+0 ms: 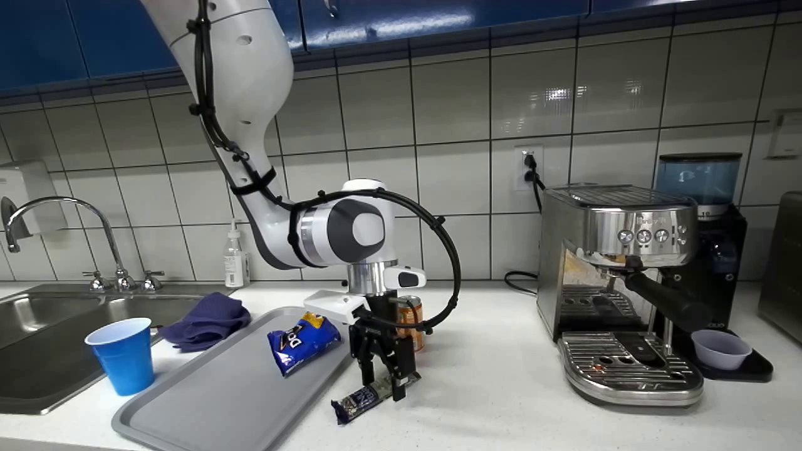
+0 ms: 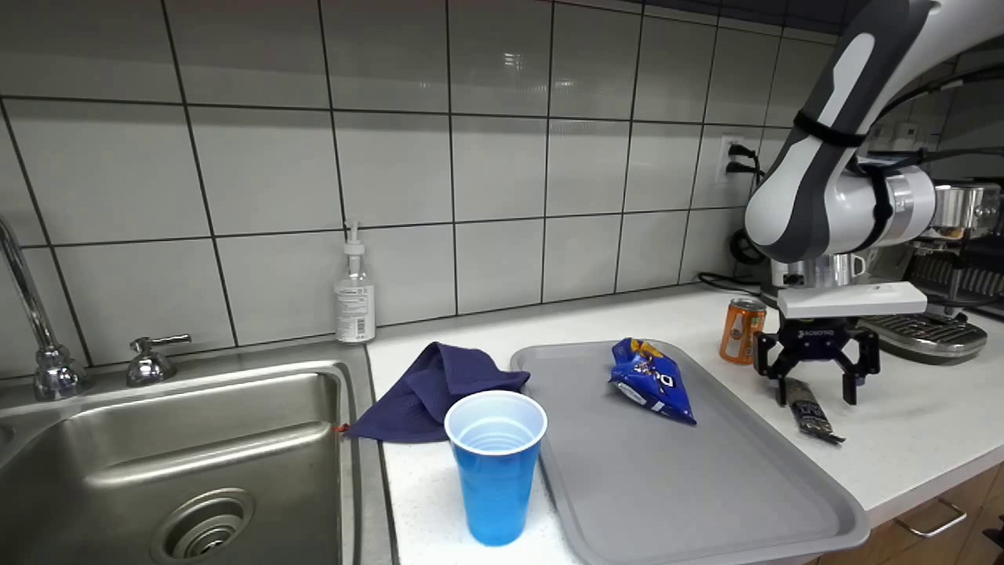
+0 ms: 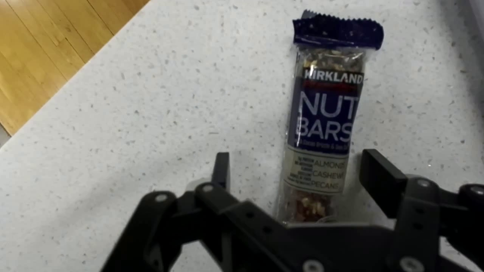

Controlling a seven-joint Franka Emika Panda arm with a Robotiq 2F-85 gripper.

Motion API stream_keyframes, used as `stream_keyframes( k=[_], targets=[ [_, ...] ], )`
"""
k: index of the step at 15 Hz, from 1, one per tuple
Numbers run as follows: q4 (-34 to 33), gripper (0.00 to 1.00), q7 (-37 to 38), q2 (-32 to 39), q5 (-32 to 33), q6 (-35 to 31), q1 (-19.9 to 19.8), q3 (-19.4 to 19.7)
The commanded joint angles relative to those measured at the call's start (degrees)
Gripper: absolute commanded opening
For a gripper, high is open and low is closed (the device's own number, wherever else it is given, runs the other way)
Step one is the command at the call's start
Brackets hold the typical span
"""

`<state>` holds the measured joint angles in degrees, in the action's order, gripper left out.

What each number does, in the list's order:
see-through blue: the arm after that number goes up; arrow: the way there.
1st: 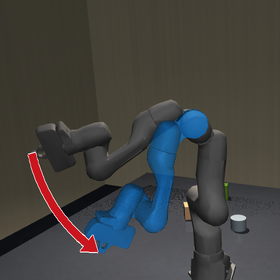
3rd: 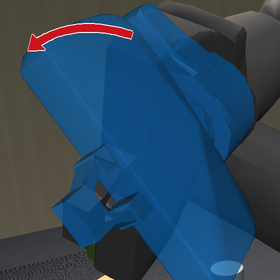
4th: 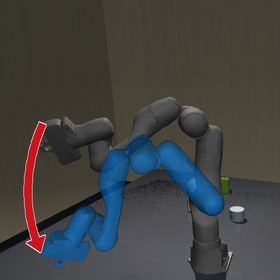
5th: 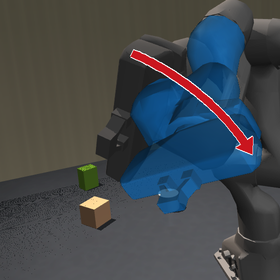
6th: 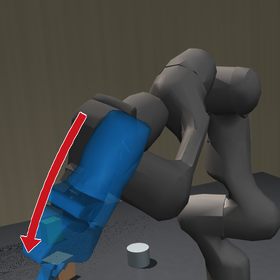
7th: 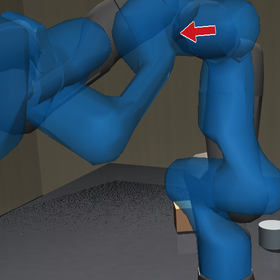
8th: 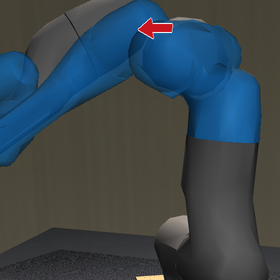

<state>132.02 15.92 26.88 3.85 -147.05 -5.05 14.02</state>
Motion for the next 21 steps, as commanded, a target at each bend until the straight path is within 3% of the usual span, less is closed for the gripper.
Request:
stream_keyframes(
  k=[1, 8, 13, 21],
  targets=[
    [0.5, 0.58, 1.6, -0.7, 1.1, -0.8, 1.3, 1.1],
    [1.0, 0.05, 2.3, -1.4, 0.6, -1.8, 1.9, 1.2],
    [2.9, 0.07, 2.3, -3.8, 0.7, -1.6, 1.9, 1.9],
    [11.3, 0.07, 3.4, -14.1, 1.4, -1.6, 3.1, 1.5]
  ],
)
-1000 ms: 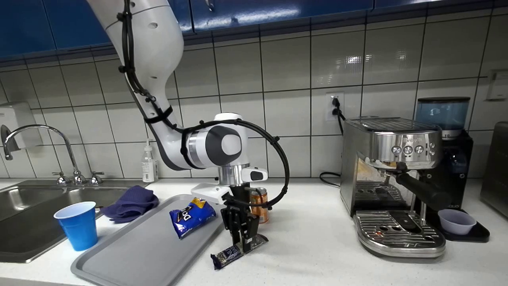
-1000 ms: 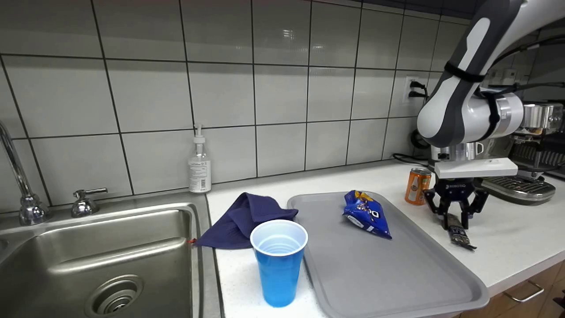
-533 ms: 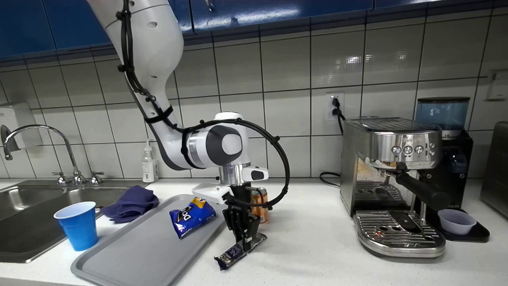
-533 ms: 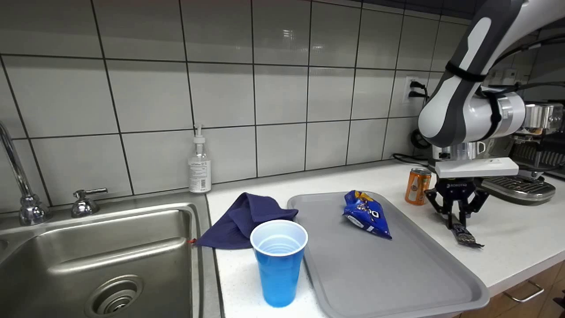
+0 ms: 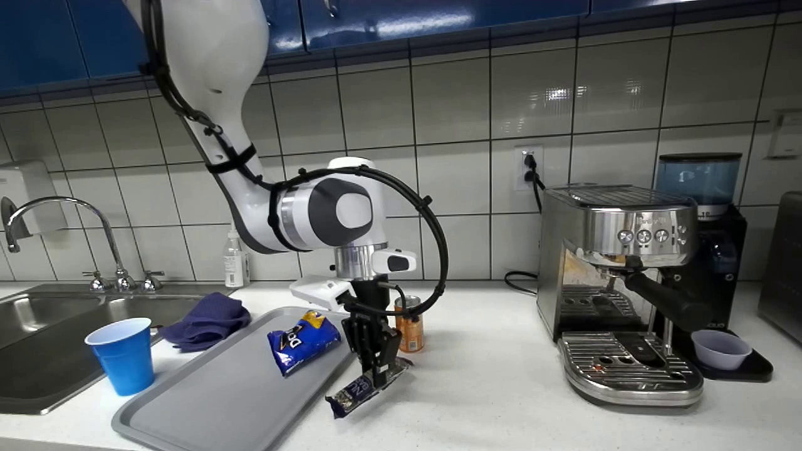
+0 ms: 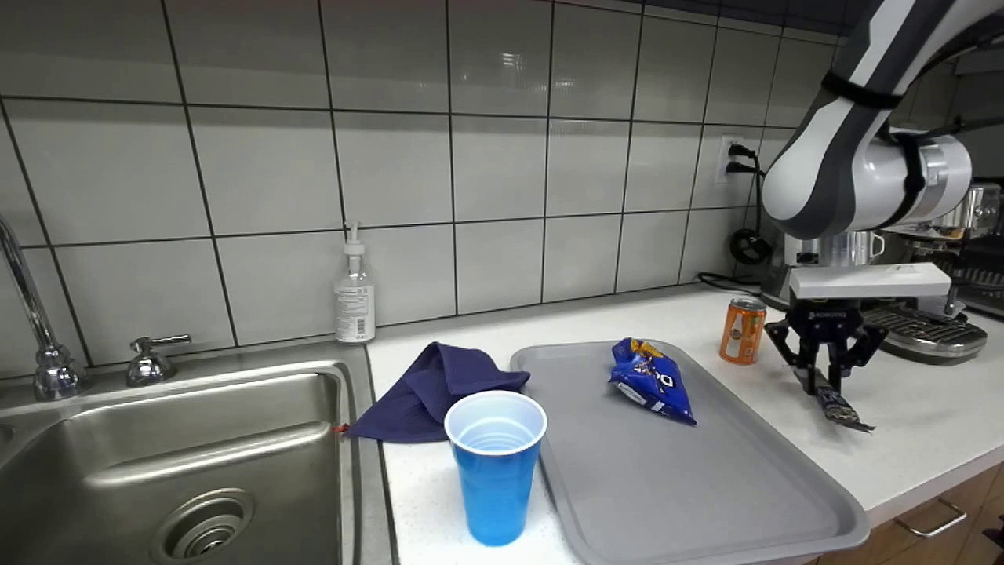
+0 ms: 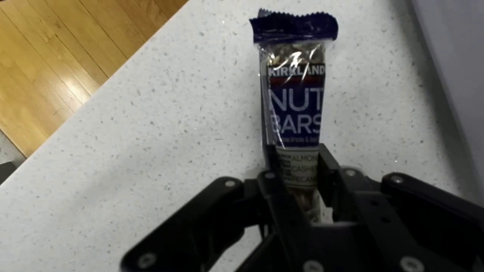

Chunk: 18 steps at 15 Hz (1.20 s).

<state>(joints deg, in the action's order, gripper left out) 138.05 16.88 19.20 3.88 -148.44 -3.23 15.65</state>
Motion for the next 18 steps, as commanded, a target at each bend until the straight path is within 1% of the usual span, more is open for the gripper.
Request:
stream_keyframes(
  k=[1, 5, 9, 14, 18],
  targets=[
    [6.4, 0.07, 3.0, -7.8, 1.9, -0.2, 1.8, -0.4],
    [10.1, 0.07, 6.0, -12.3, 4.2, -0.1, 4.2, -2.3],
    [11.4, 0.07, 9.2, -14.2, 5.7, -0.1, 6.0, -5.9],
    [11.0, 0.07, 9.1, -13.4, 4.2, -0.5, 7.0, -10.1],
    [9.9, 0.07, 9.3, -10.7, 3.7, -1.5, 7.5, -11.9]
  ],
)
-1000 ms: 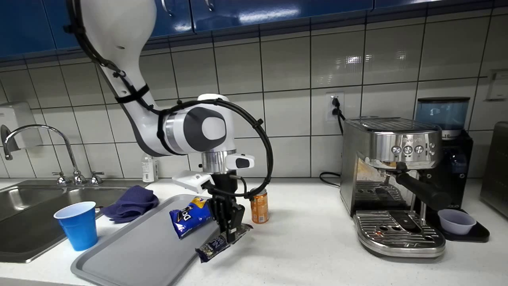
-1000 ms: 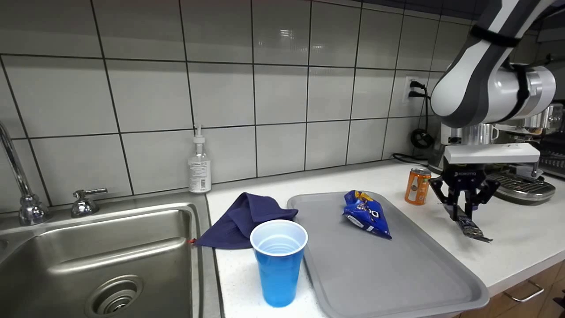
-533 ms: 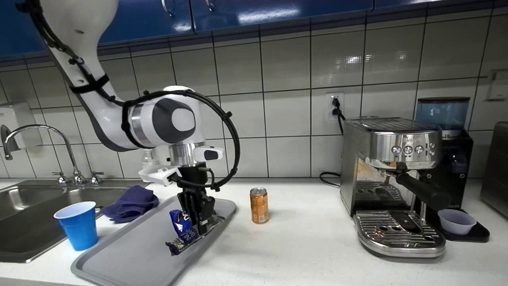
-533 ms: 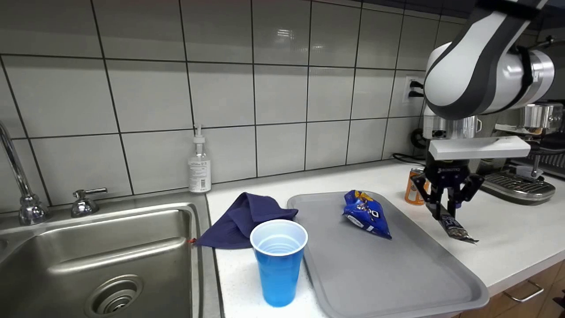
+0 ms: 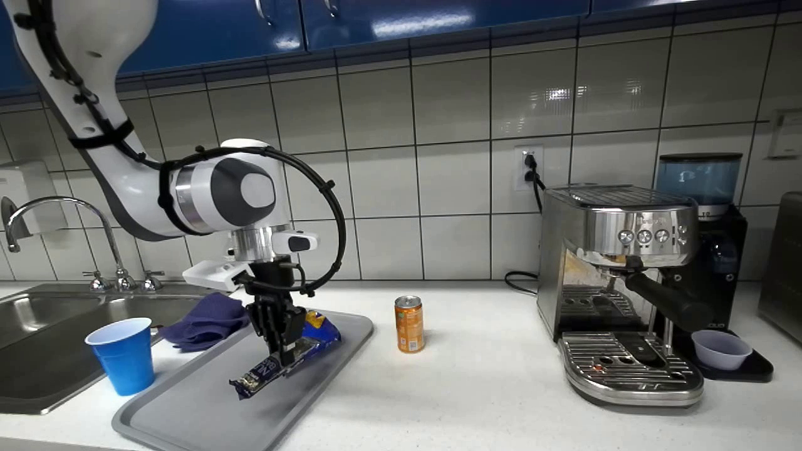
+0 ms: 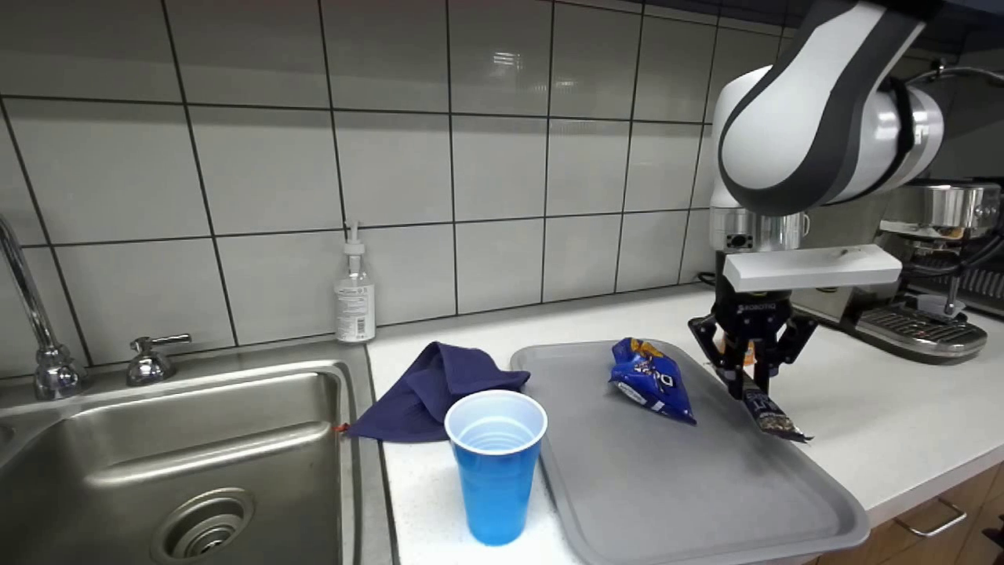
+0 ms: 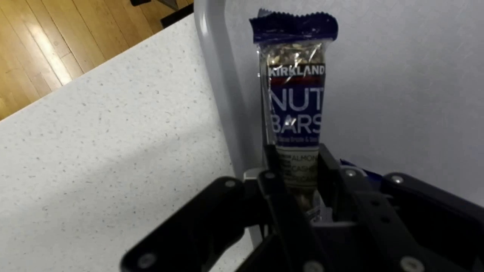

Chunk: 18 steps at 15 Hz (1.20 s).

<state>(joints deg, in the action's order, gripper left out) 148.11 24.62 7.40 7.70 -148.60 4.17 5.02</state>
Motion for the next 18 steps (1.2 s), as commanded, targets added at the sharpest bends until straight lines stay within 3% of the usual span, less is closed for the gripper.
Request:
stream_keyframes(
  k=[1, 13, 15, 16, 18],
  targets=[
    [-0.4, 0.07, 1.6, 1.9, -0.4, -1.7, 0.2, -1.5],
    [-2.6, 0.07, 2.9, 9.4, 3.2, -6.1, 2.8, 2.2],
    [-2.6, 0.54, 2.9, 9.4, 3.2, -6.0, 3.5, 2.8],
    [-2.4, 0.54, 2.6, 9.0, 3.3, -5.9, 3.8, 3.0],
    [-1.8, 0.66, 2.2, 7.9, 3.6, -5.9, 4.3, 3.2]
  ],
)
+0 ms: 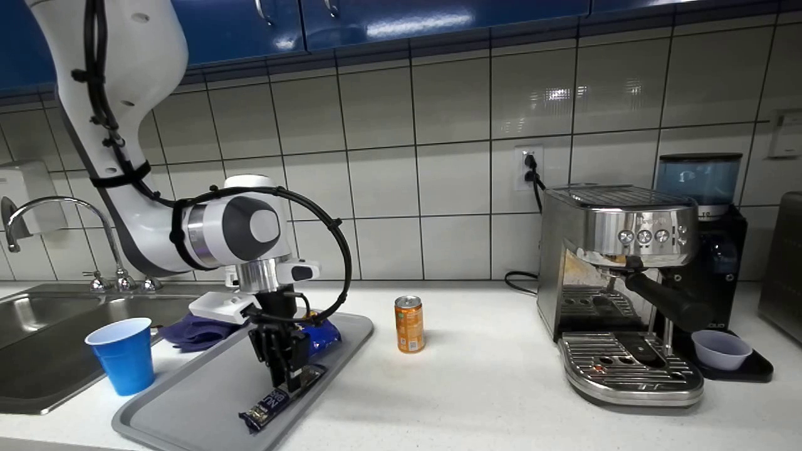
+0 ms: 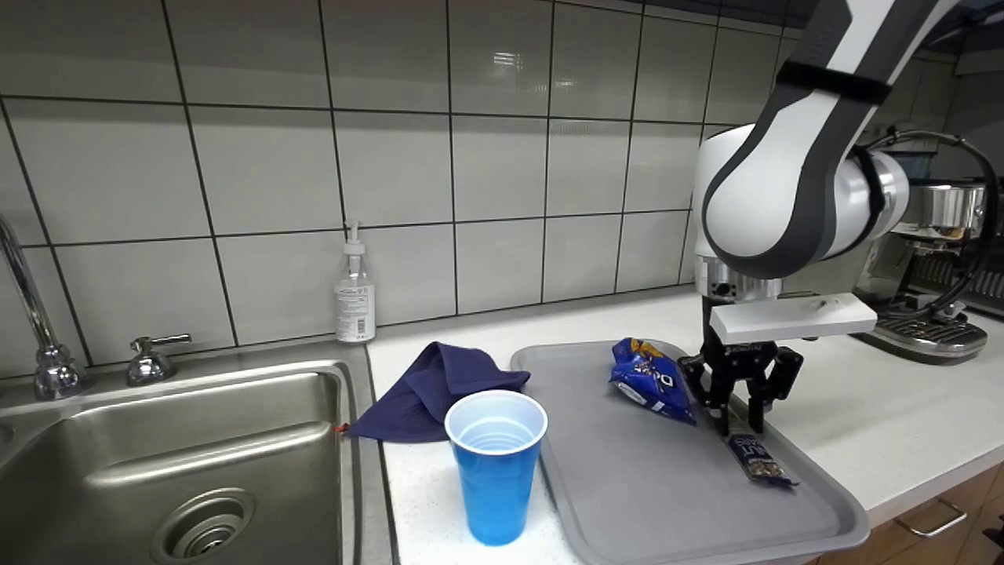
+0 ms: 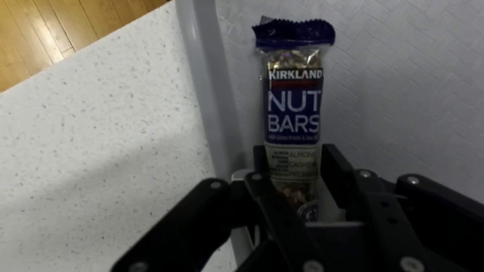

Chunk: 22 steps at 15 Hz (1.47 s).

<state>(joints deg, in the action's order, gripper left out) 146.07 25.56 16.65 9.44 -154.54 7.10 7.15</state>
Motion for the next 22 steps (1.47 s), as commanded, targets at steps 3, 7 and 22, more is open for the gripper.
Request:
stream_keyframes(
  k=[3, 7, 22],
  targets=[
    [1.3, 0.89, 0.3, -3.4, 2.1, 0.5, 1.6, 1.0],
    [1.8, 1.0, 0.0, -5.8, 3.3, 1.2, 1.6, 0.5],
    [1.1, 1.0, -7.0, -13.5, 1.7, 2.5, 1.3, -7.7]
  ],
)
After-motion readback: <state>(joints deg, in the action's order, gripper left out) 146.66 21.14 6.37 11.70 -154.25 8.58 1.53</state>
